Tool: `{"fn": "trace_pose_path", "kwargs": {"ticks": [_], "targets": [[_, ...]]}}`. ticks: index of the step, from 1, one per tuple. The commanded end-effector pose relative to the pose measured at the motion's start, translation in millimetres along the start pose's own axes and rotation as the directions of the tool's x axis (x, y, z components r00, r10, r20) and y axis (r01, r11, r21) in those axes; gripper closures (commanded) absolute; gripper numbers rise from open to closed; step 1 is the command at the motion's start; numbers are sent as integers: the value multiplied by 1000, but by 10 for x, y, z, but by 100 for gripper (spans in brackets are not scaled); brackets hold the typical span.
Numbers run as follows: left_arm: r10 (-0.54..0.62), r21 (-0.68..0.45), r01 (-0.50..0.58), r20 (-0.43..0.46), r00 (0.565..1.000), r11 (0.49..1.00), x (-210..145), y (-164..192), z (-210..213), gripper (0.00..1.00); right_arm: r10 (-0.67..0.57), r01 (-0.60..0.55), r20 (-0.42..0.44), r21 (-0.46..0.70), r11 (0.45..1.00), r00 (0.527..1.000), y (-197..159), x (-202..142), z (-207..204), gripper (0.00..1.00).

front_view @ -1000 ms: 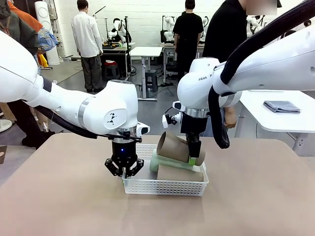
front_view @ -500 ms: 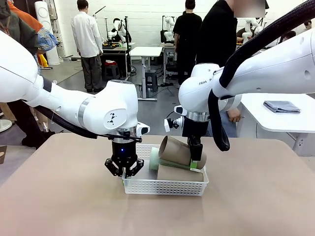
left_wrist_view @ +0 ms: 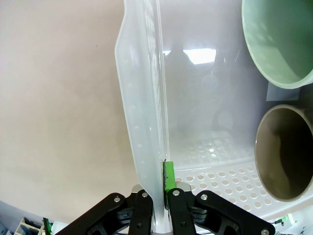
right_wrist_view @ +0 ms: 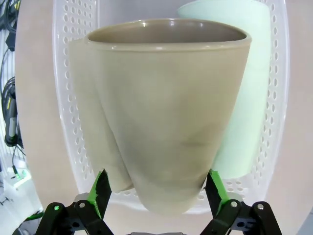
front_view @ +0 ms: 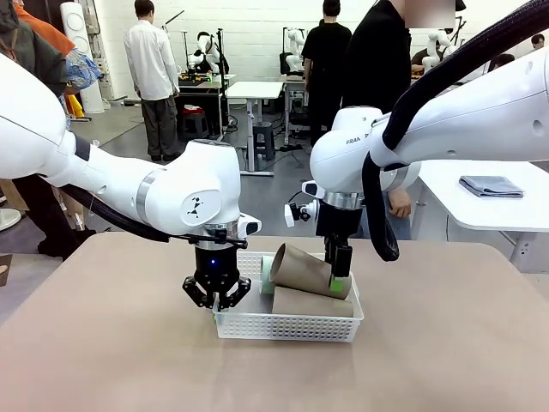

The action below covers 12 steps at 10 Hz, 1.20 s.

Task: Clean and organize the cups into the basket.
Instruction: Pick up the Reusable plastic cup from the right side of the table and stack it inside the Organizing basket in the center of the table.

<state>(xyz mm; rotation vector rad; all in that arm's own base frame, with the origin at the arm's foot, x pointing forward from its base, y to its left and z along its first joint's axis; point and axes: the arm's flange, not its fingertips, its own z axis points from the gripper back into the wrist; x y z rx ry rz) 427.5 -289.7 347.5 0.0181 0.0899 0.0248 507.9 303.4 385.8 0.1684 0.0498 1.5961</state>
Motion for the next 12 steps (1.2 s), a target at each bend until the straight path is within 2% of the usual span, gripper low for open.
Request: {"fn": "trace_pose_path", "kwargs": {"ticks": [1,3,5,7,8,10,12], "targets": [[-1,4,1,1,1000,1000,-20,9,-11,100,25,-26,41,19,999,999,47,-43,70,0],[-1,4,1,1,1000,1000,-20,9,-11,100,51,-50,104,-17,999,993,172,-157,215,0],[-1,4,1,1,1000,1000,-20,9,-11,100,127,-120,331,-41,992,935,481,-676,489,0],[-1,4,1,1,1000,1000,-20,9,-11,100,216,-217,546,-62,974,810,764,-1447,589,0],[-1,4,1,1,1000,1000,-20,9,-11,100,240,-251,649,-78,965,722,849,-1814,578,0],[-1,4,1,1,1000,1000,-20,9,-11,100,272,-283,819,-141,949,504,1027,-2534,488,0],[-1,4,1,1,1000,1000,-20,9,-11,100,247,-204,864,-172,964,439,1192,-2994,350,0]]}}
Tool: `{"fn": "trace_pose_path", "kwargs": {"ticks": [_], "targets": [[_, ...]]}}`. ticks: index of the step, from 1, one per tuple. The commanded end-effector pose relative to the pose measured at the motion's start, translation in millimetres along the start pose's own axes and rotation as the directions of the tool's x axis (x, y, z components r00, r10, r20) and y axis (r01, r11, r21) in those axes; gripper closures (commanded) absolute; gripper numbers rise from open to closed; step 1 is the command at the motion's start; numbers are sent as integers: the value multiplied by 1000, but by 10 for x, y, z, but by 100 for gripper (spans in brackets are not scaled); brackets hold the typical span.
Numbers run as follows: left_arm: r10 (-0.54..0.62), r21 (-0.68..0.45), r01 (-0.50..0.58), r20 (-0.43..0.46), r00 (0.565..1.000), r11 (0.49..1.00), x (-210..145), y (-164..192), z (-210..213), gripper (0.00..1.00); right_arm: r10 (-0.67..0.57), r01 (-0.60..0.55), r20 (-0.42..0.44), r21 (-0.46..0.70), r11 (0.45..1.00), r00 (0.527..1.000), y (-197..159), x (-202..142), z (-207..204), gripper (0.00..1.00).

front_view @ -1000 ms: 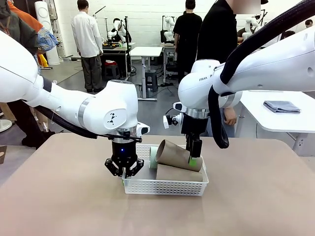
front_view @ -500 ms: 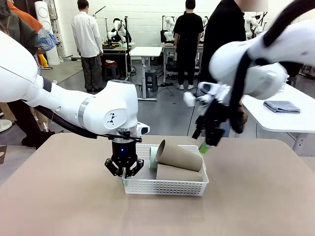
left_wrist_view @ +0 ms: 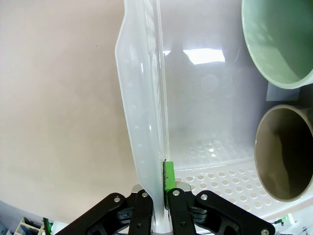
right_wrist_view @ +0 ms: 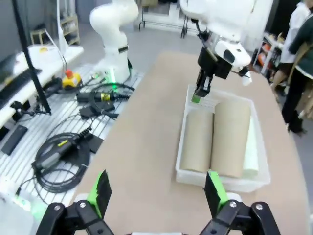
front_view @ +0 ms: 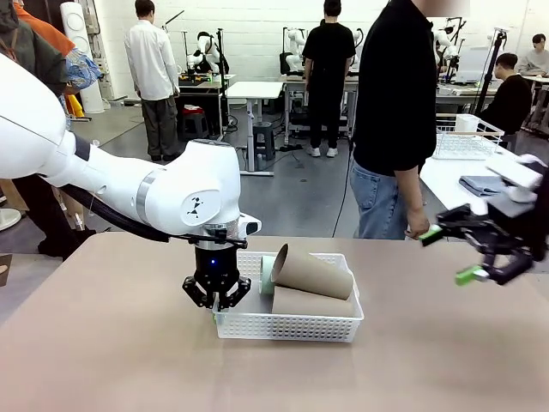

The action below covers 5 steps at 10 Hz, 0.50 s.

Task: Clean and organize the cups into the basket.
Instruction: Pick up the Reusable plastic cup from the right side of the table and stack it inside the Organizing basket in the center of the table.

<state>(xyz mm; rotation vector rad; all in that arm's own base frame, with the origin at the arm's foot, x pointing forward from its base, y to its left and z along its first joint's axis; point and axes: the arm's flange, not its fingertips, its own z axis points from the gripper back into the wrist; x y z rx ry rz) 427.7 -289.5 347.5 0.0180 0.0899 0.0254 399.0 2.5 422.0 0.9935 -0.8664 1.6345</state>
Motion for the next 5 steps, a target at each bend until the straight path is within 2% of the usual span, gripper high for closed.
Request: {"fn": "trace_pose_path", "kwargs": {"ticks": [1,3,4,5], "targets": [[-1,4,1,1,1000,1000,-22,7,-11,100,-40,42,49,-49,998,998,98,-189,94,0],[-1,4,1,1,1000,1000,-22,7,-11,100,-92,101,61,-165,981,994,195,-322,220,0],[-1,4,1,1,1000,1000,-22,7,-11,100,-152,152,19,-258,954,988,178,-376,262,0],[-1,4,1,1,1000,1000,-22,7,-11,100,-76,80,48,-92,993,996,221,-335,292,0]]}}
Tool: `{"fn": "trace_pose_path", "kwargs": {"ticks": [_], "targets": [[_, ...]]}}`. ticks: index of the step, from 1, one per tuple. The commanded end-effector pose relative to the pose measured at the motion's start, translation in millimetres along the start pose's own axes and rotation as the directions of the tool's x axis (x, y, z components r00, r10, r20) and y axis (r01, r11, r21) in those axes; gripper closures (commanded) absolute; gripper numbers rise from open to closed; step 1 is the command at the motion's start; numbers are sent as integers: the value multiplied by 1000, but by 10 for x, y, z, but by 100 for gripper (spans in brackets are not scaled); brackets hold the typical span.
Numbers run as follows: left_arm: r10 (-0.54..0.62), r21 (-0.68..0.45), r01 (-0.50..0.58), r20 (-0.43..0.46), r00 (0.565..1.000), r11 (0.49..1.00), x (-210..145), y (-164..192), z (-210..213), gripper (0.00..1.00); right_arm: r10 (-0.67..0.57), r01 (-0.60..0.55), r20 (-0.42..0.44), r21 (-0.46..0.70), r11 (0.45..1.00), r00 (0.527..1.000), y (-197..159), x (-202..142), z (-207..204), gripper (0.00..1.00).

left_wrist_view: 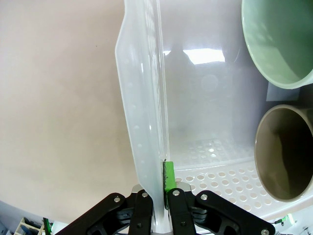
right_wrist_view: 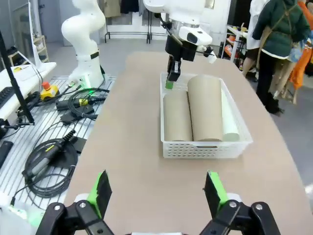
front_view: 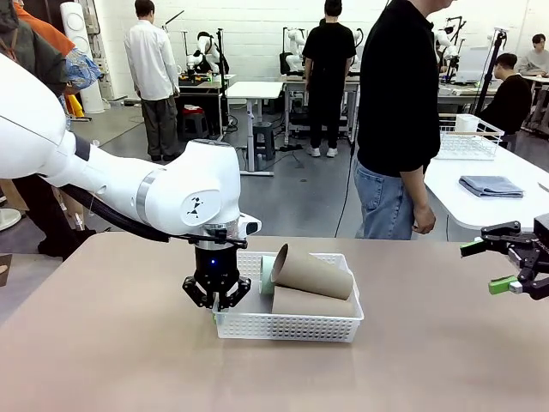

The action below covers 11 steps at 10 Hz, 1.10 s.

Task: Clean and organize the cups into the basket.
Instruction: Pick up the Reusable plastic cup from the right side of the table and stack it inside the Organizing basket in the center of the table.

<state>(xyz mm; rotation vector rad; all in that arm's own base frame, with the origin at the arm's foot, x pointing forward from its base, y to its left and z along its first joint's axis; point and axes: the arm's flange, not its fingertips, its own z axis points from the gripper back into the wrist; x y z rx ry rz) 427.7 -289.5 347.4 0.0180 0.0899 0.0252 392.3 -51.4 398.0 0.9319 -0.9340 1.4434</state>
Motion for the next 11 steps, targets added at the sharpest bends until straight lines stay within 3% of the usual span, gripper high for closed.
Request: {"fn": "trace_pose_path", "kwargs": {"ticks": [1,9,10,11], "targets": [[-1,4,1,1,1000,1000,-21,7,-11,100,22,-23,18,69,997,1000,25,72,-77,0],[-1,4,1,1,1000,1000,-21,7,-11,100,11,-12,26,52,999,1000,18,71,-103,0],[-1,4,1,1,1000,1000,-21,7,-11,100,-186,166,211,110,980,960,62,-27,120,0],[-1,4,1,1,1000,1000,-21,7,-11,100,-356,300,403,196,934,843,119,-44,336,0]]}}
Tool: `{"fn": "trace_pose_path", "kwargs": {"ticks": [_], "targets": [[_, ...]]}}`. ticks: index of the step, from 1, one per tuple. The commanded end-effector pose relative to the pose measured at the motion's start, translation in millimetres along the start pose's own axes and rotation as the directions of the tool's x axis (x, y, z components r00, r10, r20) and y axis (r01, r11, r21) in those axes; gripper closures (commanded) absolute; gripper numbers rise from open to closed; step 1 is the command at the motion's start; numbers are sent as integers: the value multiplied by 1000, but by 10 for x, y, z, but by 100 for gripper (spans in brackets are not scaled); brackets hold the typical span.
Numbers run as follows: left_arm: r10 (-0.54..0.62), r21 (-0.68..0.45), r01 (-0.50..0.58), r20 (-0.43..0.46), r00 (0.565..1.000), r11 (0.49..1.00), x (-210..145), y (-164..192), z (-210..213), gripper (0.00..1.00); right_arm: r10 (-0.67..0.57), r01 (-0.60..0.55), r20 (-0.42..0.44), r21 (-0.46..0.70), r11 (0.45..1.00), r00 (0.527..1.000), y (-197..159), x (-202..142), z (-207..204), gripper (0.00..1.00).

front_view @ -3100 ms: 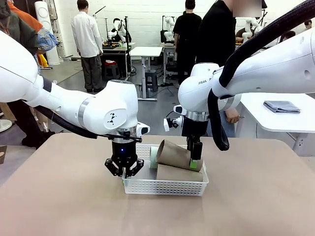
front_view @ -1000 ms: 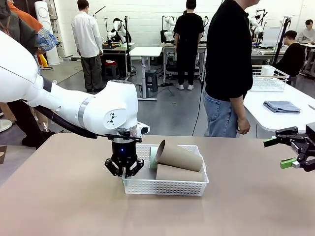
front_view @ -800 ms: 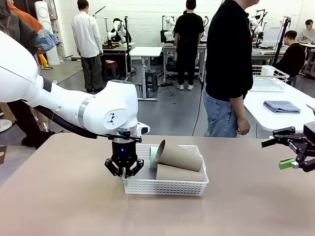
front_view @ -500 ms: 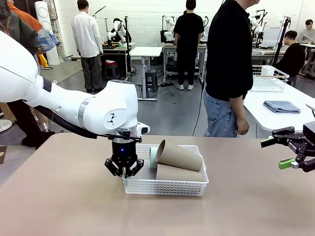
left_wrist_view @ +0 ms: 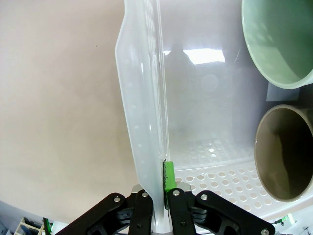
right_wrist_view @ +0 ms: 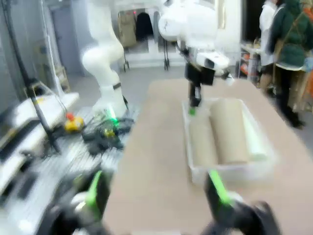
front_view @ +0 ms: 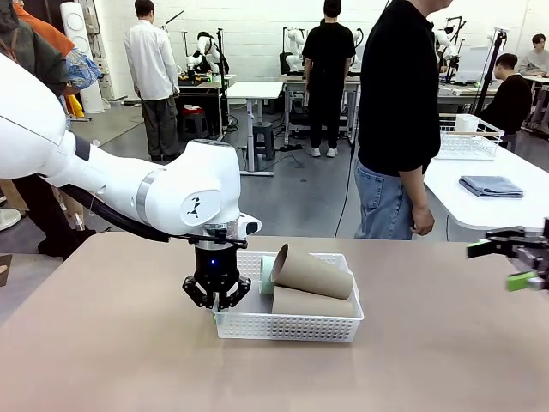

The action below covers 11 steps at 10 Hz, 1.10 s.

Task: Clean and organize the cups into the basket.
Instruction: Pick up the Reusable plastic cup from the right side of the table and stack it inside the Organizing basket in the center of the table.

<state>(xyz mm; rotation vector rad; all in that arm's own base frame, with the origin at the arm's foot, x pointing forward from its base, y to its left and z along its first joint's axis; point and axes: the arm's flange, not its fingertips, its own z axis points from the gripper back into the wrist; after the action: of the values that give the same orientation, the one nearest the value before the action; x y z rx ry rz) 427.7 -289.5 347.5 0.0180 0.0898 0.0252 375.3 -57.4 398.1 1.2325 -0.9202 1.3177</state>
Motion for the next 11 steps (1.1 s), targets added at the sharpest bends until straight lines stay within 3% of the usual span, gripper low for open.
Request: {"fn": "trace_pose_path", "kwargs": {"ticks": [1,3,4,5,6,7,9,11], "targets": [[-1,4,1,1,1000,1000,-21,7,-11,100,-380,343,409,163,925,830,28,-42,441,0],[-1,4,1,1,1000,1000,-21,7,-11,100,-617,492,539,376,785,574,34,-252,717,0],[-1,4,1,1,1000,1000,-21,7,-11,100,-663,551,566,388,739,490,53,-348,846,0],[-1,4,1,1,1000,1000,-21,7,-11,100,-717,671,579,356,650,388,85,-460,948,0],[-1,4,1,1,1000,1000,-21,7,-11,100,-736,782,591,267,564,330,128,-556,1041,0],[-1,4,1,1,1000,1000,-21,7,-11,100,-725,853,630,185,489,279,207,-618,1152,0],[-1,4,1,1,1000,1000,-21,7,-11,100,-691,863,663,133,487,288,332,-656,1279,0],[-1,4,1,1,1000,1000,-21,7,-11,100,-679,904,668,22,427,305,476,-646,1362,0]]}}
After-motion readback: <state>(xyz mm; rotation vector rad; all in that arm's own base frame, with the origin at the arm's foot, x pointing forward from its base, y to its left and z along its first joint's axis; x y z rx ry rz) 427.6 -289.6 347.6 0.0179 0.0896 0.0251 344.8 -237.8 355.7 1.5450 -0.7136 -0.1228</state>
